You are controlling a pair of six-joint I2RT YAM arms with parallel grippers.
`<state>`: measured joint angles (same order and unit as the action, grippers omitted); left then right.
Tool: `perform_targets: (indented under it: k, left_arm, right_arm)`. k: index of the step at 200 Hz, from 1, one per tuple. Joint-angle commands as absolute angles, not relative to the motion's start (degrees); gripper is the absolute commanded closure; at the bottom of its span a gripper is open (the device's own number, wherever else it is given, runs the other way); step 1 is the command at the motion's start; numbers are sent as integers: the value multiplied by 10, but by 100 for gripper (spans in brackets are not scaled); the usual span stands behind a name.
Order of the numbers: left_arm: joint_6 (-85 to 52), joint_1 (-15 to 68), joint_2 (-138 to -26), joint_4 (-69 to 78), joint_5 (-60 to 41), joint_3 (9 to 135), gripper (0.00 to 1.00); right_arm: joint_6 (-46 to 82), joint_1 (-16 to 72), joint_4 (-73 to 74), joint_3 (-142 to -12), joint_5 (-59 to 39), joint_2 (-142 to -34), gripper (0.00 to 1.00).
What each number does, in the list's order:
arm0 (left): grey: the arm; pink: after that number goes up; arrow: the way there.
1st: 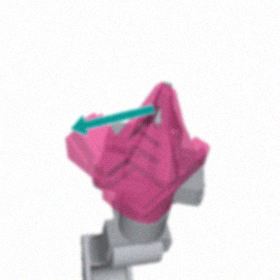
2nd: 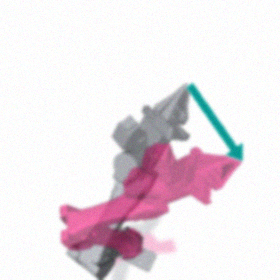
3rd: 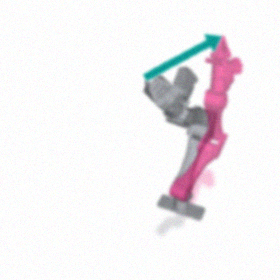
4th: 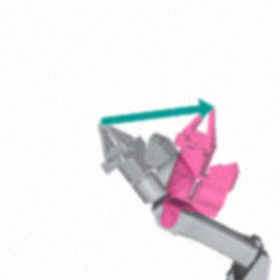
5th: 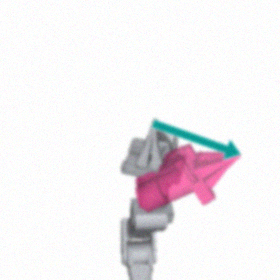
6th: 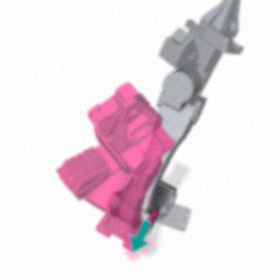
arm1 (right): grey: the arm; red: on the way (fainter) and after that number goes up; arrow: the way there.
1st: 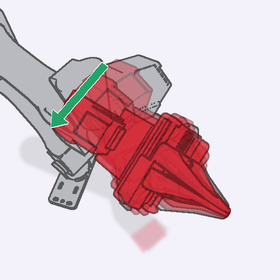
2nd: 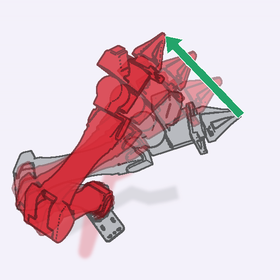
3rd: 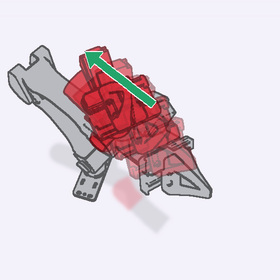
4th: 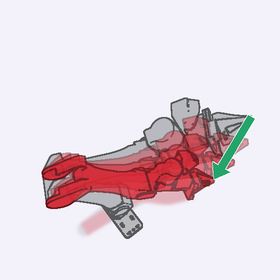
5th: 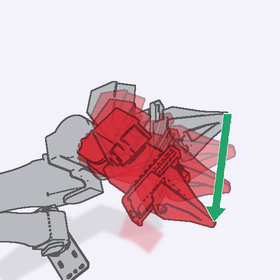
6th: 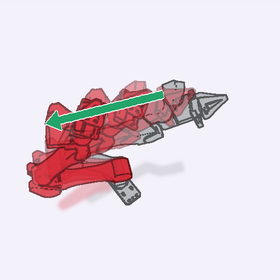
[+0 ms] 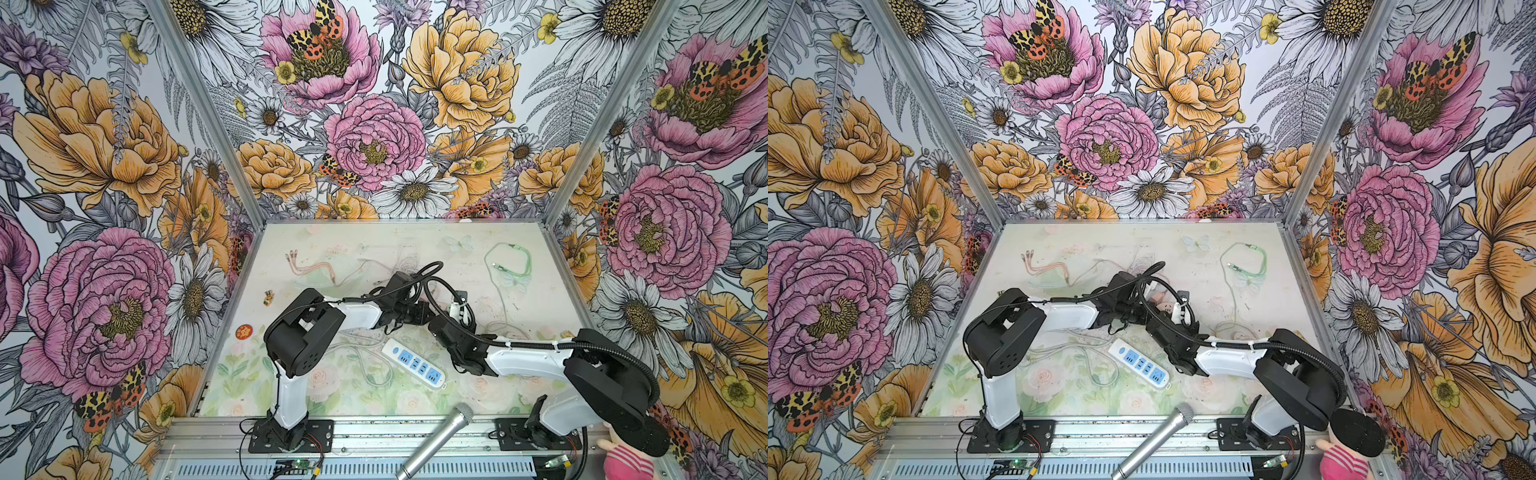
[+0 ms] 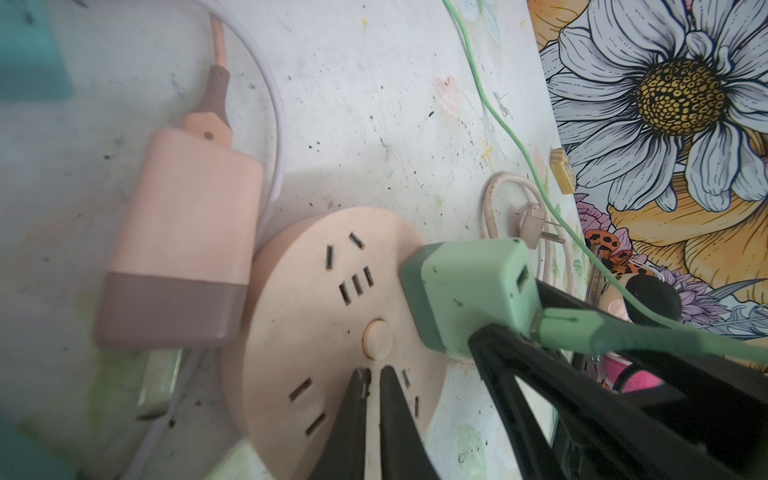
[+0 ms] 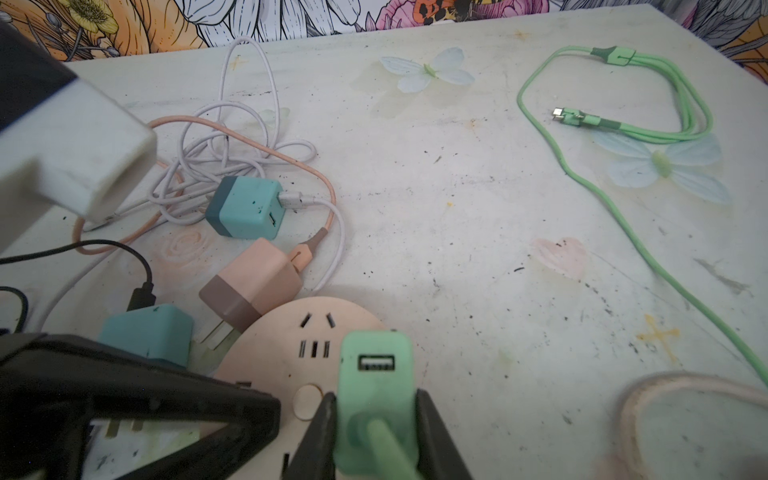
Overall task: Insert the plug
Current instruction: 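Push the charger into the strip with the right gripper while the left holds the strip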
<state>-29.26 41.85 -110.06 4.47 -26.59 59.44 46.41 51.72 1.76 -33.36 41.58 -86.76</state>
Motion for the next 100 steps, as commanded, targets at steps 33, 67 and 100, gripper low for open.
perform_targets:
  k: [33,67,100]
  left_arm:
    - [-303,416,-1118,17,-263,568,89]
    - [-303,416,-1114,17,-261,568,89]
    - [-305,416,-1116,17,-261,572,89]
  right_arm:
    - [465,517,-194,-300,222,-948,100]
    - [469,517,-197,-302,228,-948,100]
    - [473,516,-198,-298,246,-916,94]
